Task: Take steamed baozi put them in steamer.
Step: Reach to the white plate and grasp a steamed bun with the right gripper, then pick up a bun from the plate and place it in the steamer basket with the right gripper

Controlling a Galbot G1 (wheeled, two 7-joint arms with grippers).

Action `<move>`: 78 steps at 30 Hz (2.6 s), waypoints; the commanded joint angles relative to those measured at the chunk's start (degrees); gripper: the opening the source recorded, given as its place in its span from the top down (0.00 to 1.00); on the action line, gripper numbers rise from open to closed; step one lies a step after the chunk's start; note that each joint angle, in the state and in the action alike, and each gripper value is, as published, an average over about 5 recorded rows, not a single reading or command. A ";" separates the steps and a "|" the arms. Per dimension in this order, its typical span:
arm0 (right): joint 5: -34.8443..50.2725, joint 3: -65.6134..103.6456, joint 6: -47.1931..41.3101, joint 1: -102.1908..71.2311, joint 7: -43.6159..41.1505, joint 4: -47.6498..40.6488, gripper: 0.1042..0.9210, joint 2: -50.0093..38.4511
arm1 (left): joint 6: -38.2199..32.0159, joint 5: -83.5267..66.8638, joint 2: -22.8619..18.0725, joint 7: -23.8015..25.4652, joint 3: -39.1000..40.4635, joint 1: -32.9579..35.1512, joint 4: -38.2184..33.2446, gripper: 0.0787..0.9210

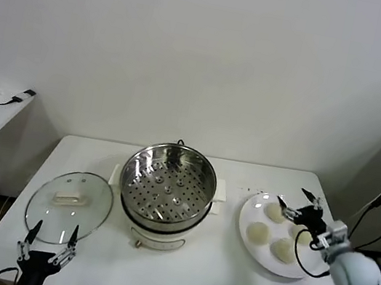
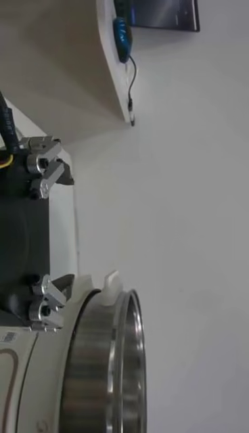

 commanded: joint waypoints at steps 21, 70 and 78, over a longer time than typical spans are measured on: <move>-37.98 -34.95 10.14 41.26 -39.47 -28.80 0.12 7.26 | 0.28 0.10 -1.56 -0.13 0.21 0.87 1.39 0.12; -37.18 -34.44 12.37 38.60 -30.48 -33.10 0.43 12.51 | 0.41 -0.13 -1.73 -0.41 0.06 1.18 1.78 0.12; -29.32 -43.45 13.82 48.98 -30.71 -18.21 0.49 6.91 | 0.68 -0.30 -1.70 -0.42 0.45 0.75 1.43 0.12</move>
